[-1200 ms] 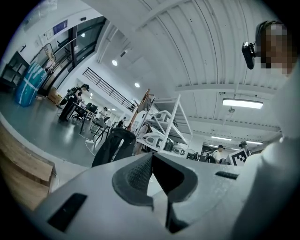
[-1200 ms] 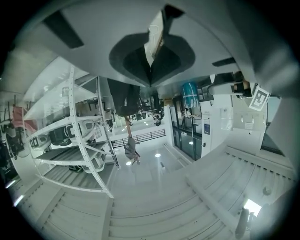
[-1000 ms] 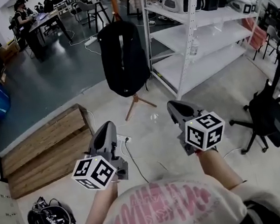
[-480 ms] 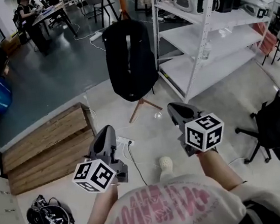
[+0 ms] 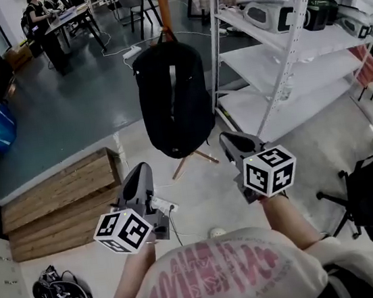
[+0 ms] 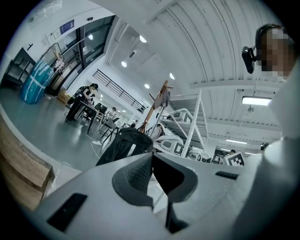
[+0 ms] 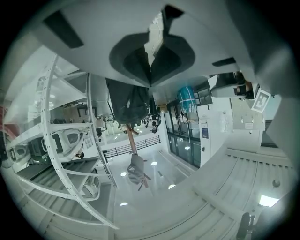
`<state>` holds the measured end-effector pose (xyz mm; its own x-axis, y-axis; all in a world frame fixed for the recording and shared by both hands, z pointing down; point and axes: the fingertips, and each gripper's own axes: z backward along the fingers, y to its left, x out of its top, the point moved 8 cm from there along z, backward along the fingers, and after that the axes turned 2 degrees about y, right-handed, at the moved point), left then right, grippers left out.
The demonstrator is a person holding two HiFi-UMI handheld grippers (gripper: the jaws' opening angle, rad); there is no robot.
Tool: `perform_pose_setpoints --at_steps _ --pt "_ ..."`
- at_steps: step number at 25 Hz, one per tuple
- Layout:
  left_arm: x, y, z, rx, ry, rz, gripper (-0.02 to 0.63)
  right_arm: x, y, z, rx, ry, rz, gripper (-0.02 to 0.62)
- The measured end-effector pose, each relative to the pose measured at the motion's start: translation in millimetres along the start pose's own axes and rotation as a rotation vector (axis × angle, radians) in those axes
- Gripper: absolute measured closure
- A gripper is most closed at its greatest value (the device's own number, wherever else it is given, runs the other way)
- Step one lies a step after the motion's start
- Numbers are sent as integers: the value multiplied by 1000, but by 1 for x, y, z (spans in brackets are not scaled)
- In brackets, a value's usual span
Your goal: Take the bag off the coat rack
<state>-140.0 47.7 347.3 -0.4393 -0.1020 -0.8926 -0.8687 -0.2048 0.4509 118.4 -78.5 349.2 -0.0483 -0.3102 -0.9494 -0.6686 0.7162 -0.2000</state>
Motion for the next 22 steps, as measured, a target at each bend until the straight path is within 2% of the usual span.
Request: perform_pose_setpoints --at_steps 11,16,22 --pt "18 6 -109 15 -66 -20 601 49 -82 -69 68 -30 42 589" --pt "15 16 -129 48 -81 -31 603 56 -108 -94 85 -41 46 589" --pt "8 38 -144 117 -37 5 602 46 -120 -121 100 12 16 589"
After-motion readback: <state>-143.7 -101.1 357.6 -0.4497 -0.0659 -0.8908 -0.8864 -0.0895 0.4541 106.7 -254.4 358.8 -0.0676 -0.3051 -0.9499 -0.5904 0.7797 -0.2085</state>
